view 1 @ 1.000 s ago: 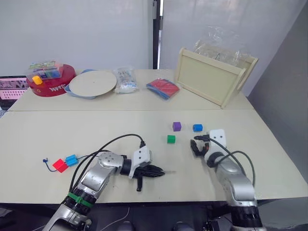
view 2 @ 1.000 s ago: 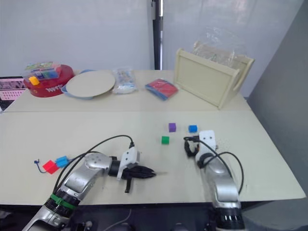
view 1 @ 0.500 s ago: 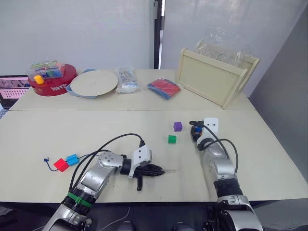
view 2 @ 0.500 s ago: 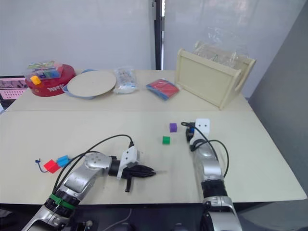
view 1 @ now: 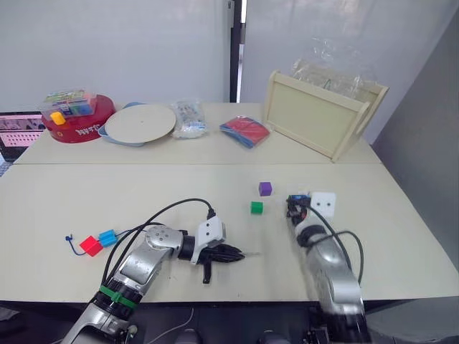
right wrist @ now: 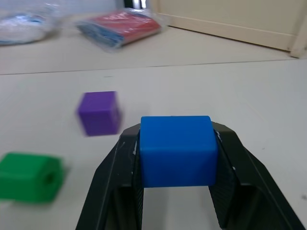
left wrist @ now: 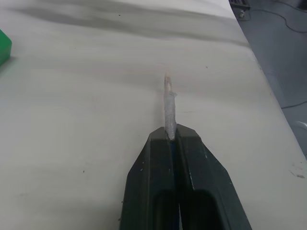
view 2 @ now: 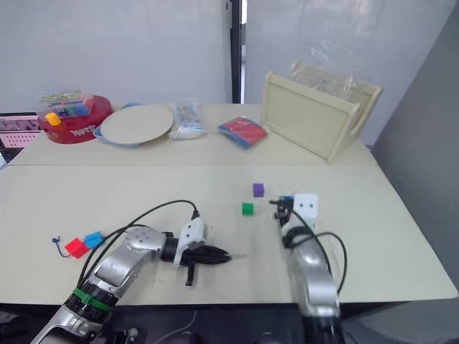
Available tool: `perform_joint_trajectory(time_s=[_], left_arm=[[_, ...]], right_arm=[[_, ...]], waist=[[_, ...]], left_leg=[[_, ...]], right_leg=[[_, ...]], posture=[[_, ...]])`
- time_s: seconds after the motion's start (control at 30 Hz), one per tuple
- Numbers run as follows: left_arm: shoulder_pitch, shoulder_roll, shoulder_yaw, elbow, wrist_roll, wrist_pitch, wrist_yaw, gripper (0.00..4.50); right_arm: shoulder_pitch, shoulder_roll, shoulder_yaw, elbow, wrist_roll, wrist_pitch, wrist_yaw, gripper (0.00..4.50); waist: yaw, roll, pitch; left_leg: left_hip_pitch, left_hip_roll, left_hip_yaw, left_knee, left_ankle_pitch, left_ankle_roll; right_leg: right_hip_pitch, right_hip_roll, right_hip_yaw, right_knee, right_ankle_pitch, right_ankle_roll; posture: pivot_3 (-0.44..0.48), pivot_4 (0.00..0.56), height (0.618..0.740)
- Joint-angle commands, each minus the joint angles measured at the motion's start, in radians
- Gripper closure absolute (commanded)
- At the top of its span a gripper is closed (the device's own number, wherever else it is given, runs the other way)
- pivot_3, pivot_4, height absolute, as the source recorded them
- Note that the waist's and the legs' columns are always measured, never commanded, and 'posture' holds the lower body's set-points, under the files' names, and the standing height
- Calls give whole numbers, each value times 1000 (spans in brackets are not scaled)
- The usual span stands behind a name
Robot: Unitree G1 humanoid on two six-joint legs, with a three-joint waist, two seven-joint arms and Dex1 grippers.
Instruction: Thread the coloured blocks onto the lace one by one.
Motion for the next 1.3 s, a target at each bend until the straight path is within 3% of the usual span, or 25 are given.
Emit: perform_joint_trajectory(time_s=[0.03,0.23,0.6,0.67,0.87,0.97,1.07,1.13,1.2,1.3], left_arm=[[-7,4,21,-15,-11,-12,-8,4500],[-8,15,23,-14,-17,-7,-20,4500],[-7,26,18,-28,-17,4,-33,4500],[-6,30,19,-28,-16,6,-34,4500],[1,37,25,-37,-18,11,-24,4500],[8,39,35,-53,-24,22,-11,4500],[25,51,55,-97,-36,48,4,4500],[38,61,66,-129,-44,67,8,4500],[58,83,80,-174,-60,91,7,4500],[79,111,95,-214,-75,117,9,4500]], right_arm=[[151,-16,112,-242,-7,63,24,3279],[357,-36,219,-357,-17,111,28,3279],[417,22,253,-295,-1,167,-2,3279],[407,9,225,-311,-8,157,5,2237],[283,-101,23,-432,203,287,152,227],[176,-249,-136,-415,451,443,320,26],[58,-505,-221,-311,649,537,615,26],[5,-653,-187,-239,656,528,785,26],[-71,-765,-81,-133,546,425,913,26],[-187,-804,49,1,407,263,1023,26]], waist=[[0,0,0],[-1,0,0],[1,0,0],[1,0,0],[2,0,0],[0,0,0],[1,0,0],[1,0,0],[-1,0,0],[-2,0,0]], left_leg=[[0,0,0,0,0,0],[1,0,0,0,0,0],[1,0,0,0,0,0],[1,0,-1,0,0,0],[1,0,0,0,0,0],[1,1,-1,0,0,0],[1,0,0,0,0,0],[3,0,0,0,-1,1],[4,1,0,0,-1,2],[4,1,0,0,-1,3]], right_leg=[[0,0,0,0,0,0],[1,0,0,0,0,0],[1,0,-1,0,0,0],[1,0,-1,0,0,0],[1,0,-1,-1,0,0],[1,1,-1,0,0,0],[3,0,-1,-2,0,0],[4,0,-1,-2,0,0],[5,1,-1,-3,0,0],[5,1,-1,-4,0,0]], posture=[[0,150,740],[0,150,740],[0,150,740],[0,150,740],[0,150,740],[0,150,740],[0,150,740],[0,150,740],[0,150,740],[0,150,740]])
